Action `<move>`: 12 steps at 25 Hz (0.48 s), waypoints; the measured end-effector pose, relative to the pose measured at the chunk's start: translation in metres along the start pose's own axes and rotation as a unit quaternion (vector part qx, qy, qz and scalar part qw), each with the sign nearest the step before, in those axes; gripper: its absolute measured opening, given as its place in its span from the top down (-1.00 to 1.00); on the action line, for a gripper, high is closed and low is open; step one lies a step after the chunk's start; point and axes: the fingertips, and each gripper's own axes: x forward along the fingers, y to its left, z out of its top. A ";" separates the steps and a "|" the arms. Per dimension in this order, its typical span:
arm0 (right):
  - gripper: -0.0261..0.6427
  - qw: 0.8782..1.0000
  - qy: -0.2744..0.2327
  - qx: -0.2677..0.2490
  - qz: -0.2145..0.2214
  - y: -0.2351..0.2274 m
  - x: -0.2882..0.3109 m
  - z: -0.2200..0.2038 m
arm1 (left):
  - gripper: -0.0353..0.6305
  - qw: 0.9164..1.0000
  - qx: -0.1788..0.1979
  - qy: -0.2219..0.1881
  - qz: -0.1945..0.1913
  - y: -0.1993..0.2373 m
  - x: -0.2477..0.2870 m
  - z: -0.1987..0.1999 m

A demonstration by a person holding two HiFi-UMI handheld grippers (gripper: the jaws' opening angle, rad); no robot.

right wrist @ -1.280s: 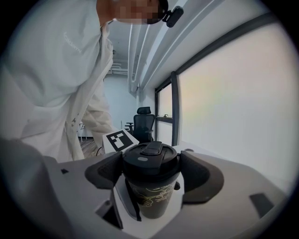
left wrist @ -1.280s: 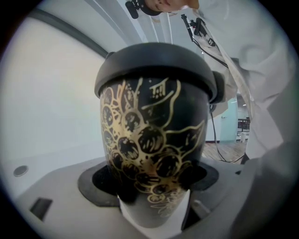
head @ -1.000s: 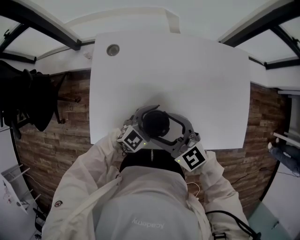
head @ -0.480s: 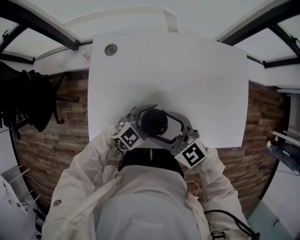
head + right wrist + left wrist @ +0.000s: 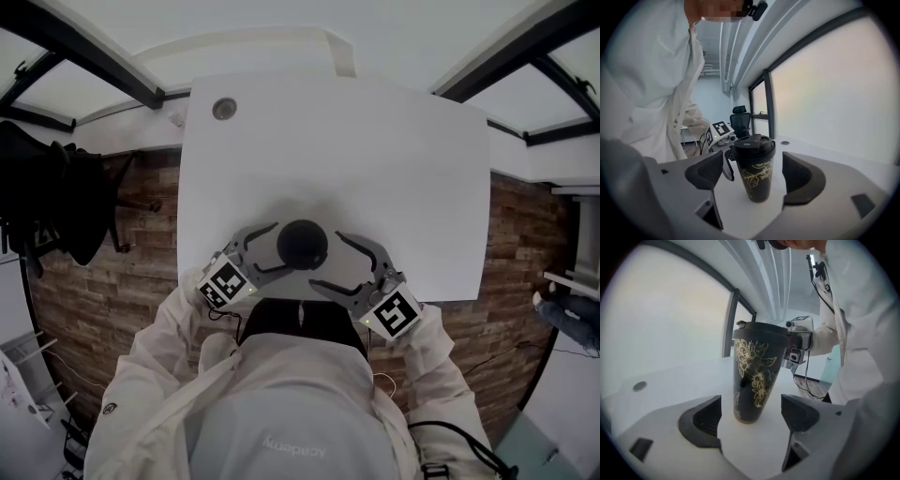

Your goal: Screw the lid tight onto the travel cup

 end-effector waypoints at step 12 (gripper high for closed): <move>0.73 0.962 -0.078 0.154 -0.210 -0.051 -0.099 -0.020 | 0.66 0.942 -0.143 -0.118 0.280 0.022 -0.077 0.059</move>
